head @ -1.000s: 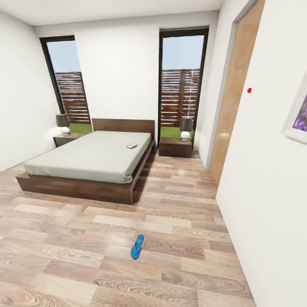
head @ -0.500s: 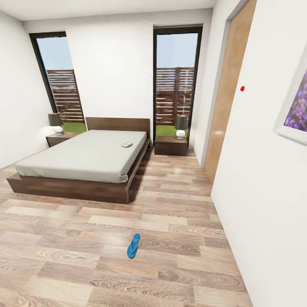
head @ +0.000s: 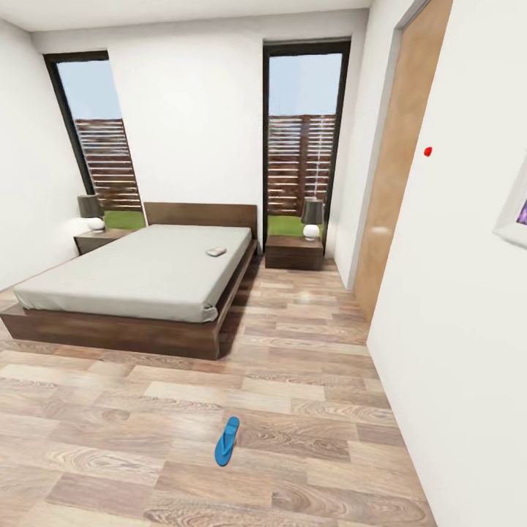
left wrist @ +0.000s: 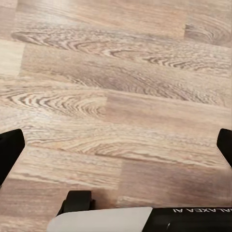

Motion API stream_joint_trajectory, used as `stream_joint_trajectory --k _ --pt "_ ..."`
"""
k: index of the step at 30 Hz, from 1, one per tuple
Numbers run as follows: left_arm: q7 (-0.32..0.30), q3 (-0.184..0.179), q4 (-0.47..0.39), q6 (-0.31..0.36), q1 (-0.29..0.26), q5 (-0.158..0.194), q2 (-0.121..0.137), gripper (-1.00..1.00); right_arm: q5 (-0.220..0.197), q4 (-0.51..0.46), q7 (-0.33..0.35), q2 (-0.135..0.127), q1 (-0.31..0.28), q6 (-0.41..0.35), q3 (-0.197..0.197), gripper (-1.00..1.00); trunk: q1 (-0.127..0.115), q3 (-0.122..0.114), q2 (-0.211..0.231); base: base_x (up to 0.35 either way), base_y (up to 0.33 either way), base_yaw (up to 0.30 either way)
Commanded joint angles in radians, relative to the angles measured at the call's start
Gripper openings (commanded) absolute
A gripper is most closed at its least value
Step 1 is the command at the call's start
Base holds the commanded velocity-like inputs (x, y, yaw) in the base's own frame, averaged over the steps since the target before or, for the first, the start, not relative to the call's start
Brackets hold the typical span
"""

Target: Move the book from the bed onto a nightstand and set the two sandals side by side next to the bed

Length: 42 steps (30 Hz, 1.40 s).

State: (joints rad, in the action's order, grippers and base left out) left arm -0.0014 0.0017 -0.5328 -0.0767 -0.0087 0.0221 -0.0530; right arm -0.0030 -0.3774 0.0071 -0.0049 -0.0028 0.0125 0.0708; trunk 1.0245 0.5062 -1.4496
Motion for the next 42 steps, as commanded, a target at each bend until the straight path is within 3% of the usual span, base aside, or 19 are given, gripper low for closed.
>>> stream_joint_trajectory --k 1,15,28,42 --pt "0.0 0.0 0.001 -0.003 0.0 0.002 0.0 1.0 -0.001 0.0 0.001 0.0 0.0 0.001 0.003 1.0 0.001 0.001 0.0 0.298 0.0 0.0" --pt "0.0 0.0 0.001 -0.003 0.0 0.002 0.0 1.0 -0.005 0.0 0.001 0.001 0.0 0.001 0.002 1.0 0.001 0.001 0.0 0.063 0.0 -0.003" --pt "0.0 0.0 0.027 -0.003 0.0 0.001 -0.001 1.0 -0.006 0.0 0.001 0.002 0.0 0.001 0.001 1.0 0.001 0.001 0.0 0.008 0.0 -0.144" --pt "0.0 0.001 0.028 -0.005 0.0 0.001 -0.001 1.0 -0.006 -0.001 0.001 0.002 0.0 0.001 0.003 1.0 0.001 0.001 0.0 0.234 0.0 -0.006"
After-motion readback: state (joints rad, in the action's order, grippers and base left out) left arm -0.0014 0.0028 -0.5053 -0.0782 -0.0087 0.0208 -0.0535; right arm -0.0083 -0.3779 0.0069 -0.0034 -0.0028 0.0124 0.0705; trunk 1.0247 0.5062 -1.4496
